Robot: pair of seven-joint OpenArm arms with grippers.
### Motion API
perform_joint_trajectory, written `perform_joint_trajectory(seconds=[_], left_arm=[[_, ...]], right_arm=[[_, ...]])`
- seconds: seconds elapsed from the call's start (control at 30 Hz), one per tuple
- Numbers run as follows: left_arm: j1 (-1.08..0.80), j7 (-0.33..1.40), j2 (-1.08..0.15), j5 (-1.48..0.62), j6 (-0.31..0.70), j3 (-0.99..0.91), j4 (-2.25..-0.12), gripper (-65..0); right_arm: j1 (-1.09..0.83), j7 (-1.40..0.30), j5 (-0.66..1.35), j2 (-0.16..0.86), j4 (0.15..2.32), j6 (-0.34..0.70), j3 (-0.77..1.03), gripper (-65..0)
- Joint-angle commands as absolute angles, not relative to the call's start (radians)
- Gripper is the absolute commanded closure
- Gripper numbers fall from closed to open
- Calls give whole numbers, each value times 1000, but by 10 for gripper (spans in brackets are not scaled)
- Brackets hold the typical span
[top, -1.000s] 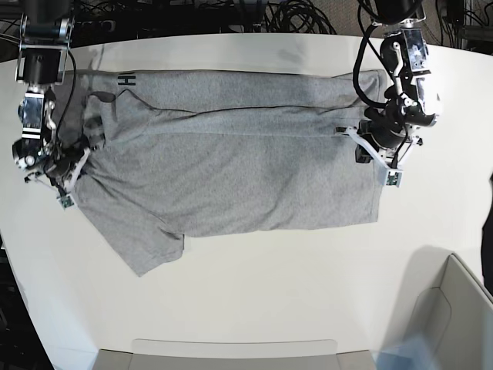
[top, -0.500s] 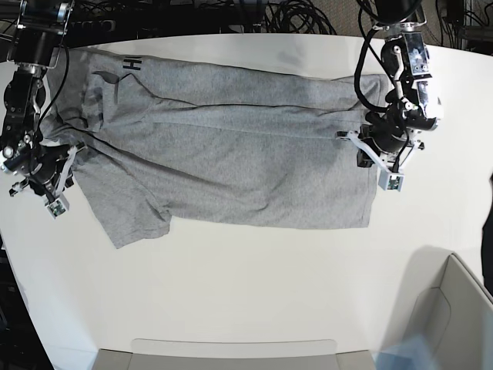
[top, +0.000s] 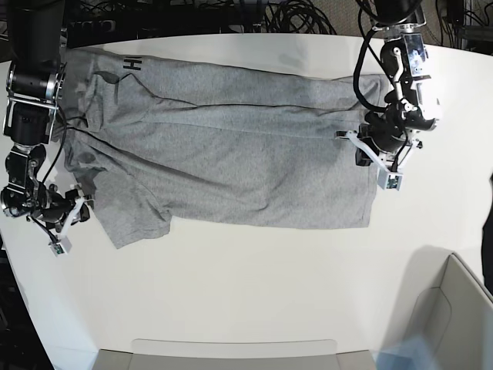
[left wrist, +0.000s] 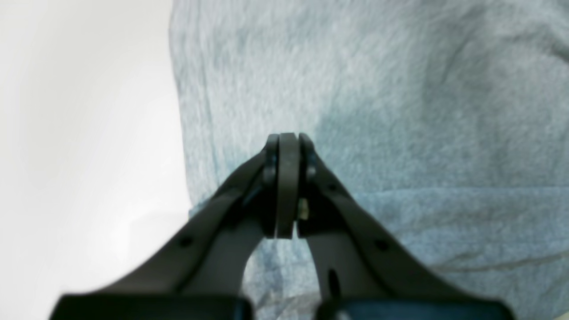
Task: Fold the T-shirt properly
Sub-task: 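Grasp the shirt's side edges with both grippers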
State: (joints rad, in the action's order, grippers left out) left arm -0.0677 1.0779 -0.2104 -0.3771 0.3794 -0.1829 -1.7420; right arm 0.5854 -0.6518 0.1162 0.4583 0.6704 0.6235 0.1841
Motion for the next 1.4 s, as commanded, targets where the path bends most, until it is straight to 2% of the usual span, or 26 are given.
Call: perform_joint_trajectory(seconds=[0.0, 0.1, 0.3, 0.6, 0.8, 1.03, 1.2, 1.37], left_arm=[[-53, 1064, -217, -386, 380, -183, -1759, 0], [-53, 1064, -216, -386, 380, -183, -1758, 0], [-51, 1064, -216, -386, 380, -186, -1758, 0], [-31, 1064, -216, -386, 380, -183, -1758, 0], [-22, 1064, -216, -386, 380, -183, -1756, 0], [13, 1066, -216, -386, 375, -183, -1702, 0], [58, 1066, -219, -384, 374, -186, -1655, -117], [143, 1063, -226, -381, 374, -189, -1592, -132]], right_arm=[[624, -619, 137, 455, 679, 624, 185, -167], [624, -588, 134, 418, 625, 618, 185, -167], [591, -518, 134, 397, 558, 503, 194, -166], [591, -515, 137, 432, 750, 495, 196, -166], [611, -501, 137, 476, 636, 495, 196, -166], [587, -464, 137, 463, 524, 495, 194, -166], [590, -464, 137, 415, 524, 495, 186, -166], [611, -469, 136, 357, 524, 495, 185, -166]])
